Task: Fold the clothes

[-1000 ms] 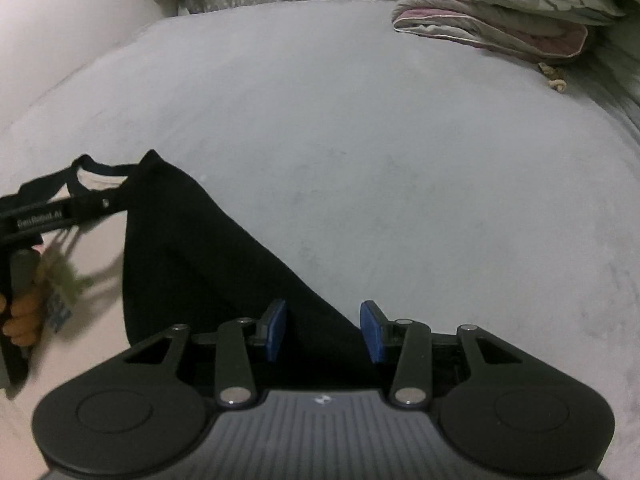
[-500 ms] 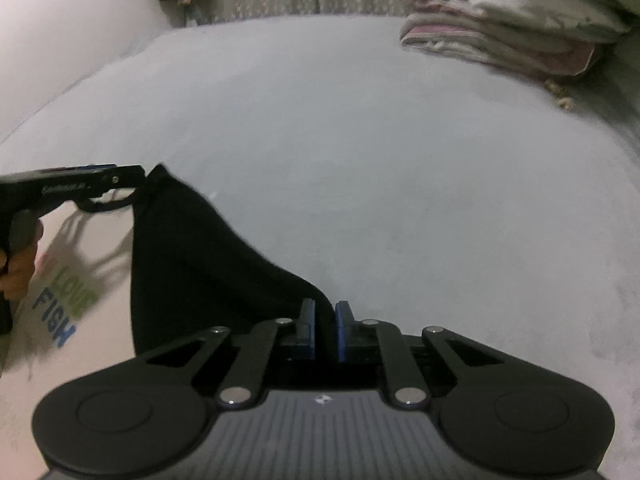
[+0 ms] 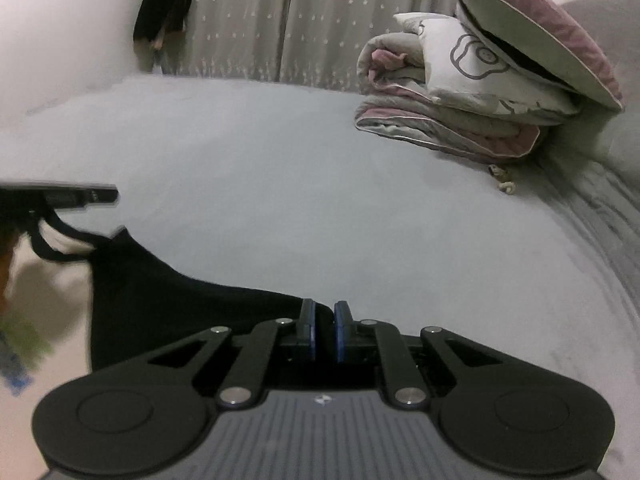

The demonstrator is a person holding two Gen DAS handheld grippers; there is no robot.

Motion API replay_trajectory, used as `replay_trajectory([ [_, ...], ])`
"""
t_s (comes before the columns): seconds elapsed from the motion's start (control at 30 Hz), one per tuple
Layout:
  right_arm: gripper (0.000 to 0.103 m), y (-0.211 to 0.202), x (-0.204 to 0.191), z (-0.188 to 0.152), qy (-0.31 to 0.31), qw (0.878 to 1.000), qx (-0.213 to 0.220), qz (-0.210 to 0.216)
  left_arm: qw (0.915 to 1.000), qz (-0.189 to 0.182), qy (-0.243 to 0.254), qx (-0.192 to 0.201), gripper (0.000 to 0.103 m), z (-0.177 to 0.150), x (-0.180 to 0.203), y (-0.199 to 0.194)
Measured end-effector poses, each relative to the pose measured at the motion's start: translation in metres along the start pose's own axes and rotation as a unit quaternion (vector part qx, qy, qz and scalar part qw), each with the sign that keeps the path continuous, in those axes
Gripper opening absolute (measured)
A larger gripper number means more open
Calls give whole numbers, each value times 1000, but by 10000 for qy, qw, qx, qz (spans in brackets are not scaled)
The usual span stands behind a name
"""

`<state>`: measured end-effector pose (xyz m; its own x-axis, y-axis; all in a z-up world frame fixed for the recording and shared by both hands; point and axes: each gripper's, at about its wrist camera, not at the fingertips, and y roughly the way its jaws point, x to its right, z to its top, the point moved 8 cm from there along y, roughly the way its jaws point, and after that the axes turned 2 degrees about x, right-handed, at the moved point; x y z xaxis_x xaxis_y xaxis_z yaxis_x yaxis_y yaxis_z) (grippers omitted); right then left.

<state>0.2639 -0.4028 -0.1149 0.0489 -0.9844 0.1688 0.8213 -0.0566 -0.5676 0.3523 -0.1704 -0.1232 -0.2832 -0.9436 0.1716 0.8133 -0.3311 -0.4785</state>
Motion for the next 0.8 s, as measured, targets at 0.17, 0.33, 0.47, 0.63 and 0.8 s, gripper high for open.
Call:
replay_trajectory([
  [0.17, 11, 23, -7, -18, -20, 9996, -284, 47, 9982, -183, -325, -468, 10, -13, -6, 12],
  [0.33, 11, 23, 1, -29, 391, 9987, -236, 231, 9947, -482, -746, -518, 42, -15, -20, 15],
  [0.47, 11, 23, 5, -32, 654, 9973, -127, 320, 9948, -560, -370, -764, 11, -24, -10, 19],
  [0.63, 11, 14, 6, -28, 774, 9964, 54, 344, 9995, -25, 197, -243, 4, -15, 10, 8],
  [0.8, 11, 21, 12, -29, 978, 9941, -50, 463, 9966, 429, 511, -479, 4, -26, 17, 27],
])
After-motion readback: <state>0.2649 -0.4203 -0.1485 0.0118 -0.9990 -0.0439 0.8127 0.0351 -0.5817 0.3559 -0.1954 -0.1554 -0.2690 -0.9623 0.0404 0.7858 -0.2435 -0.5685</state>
